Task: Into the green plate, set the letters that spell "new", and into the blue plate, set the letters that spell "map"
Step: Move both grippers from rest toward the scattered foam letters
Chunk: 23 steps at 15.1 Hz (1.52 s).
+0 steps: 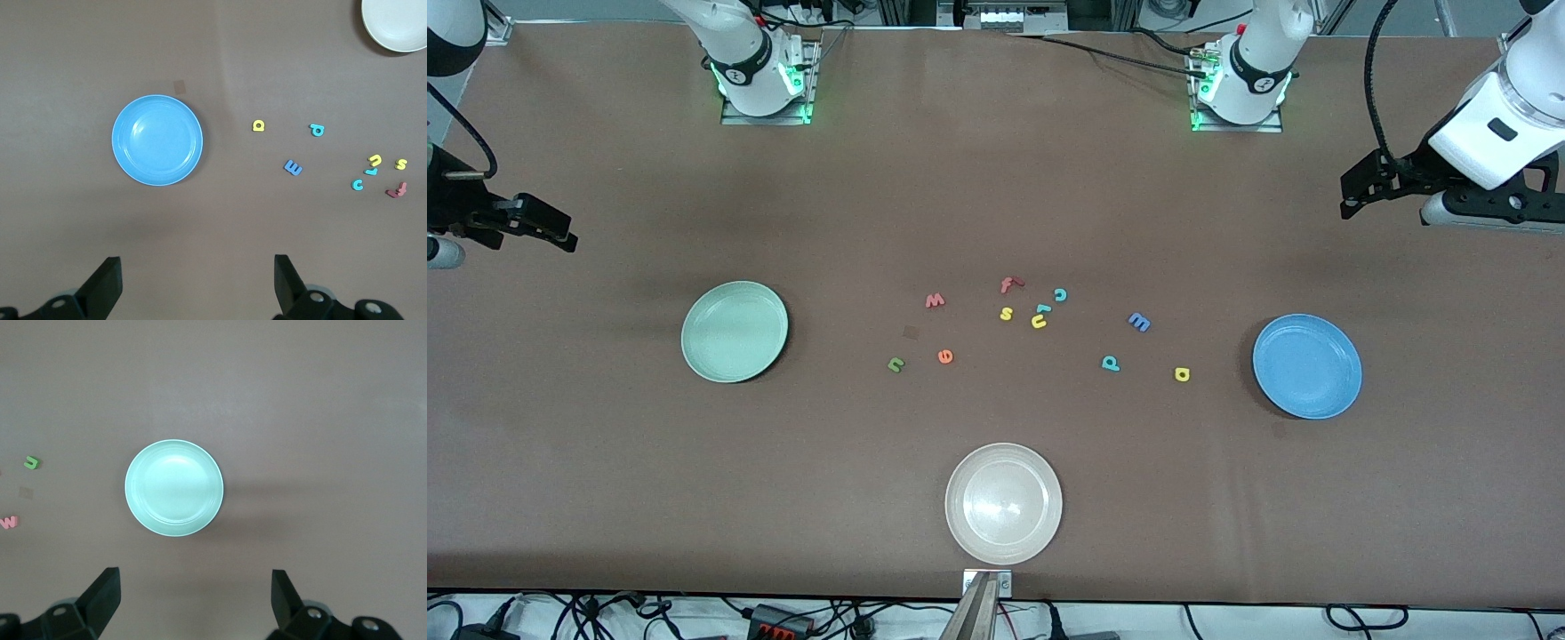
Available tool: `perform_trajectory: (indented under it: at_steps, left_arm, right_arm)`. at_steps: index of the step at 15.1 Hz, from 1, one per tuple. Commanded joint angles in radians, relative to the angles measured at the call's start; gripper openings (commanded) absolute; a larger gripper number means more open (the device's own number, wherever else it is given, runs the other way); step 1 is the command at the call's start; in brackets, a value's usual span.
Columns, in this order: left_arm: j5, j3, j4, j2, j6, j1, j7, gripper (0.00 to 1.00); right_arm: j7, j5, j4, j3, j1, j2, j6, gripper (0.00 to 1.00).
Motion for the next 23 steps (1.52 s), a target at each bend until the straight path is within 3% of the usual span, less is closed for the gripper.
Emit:
perform_trajectory:
  at_steps: [1, 7, 14, 17, 23]
  left_arm:
    - [-0.004, -0.005, 0.034, 0.015, -0.022, 0.002, -0.003, 1.0]
    - [-0.004, -0.006, 0.034, 0.015, -0.022, 0.002, -0.003, 1.0]
    - [-0.007, -0.021, 0.034, 0.029, -0.092, 0.002, -0.006, 1.0]
    - [-0.005, -0.032, 0.034, 0.095, -0.146, -0.034, -0.004, 1.0]
    - [-0.019, -0.037, 0.039, 0.303, -0.114, -0.108, -0.011, 1.0]
  right_arm:
    - [0.003, 0.006, 0.012, -0.001, -0.003, -0.001, -0.006, 1.0]
    - [0.003, 0.003, 0.01, 0.002, 0.02, 0.014, -0.001, 1.0]
    - [0.006, 0.002, 0.009, 0.0, 0.13, 0.132, 0.058, 1.0]
    - [0.018, 0.017, 0.009, 0.002, 0.199, 0.196, 0.101, 1.0]
    - [0.081, 0.017, 0.01, 0.002, 0.384, 0.307, 0.175, 1.0]
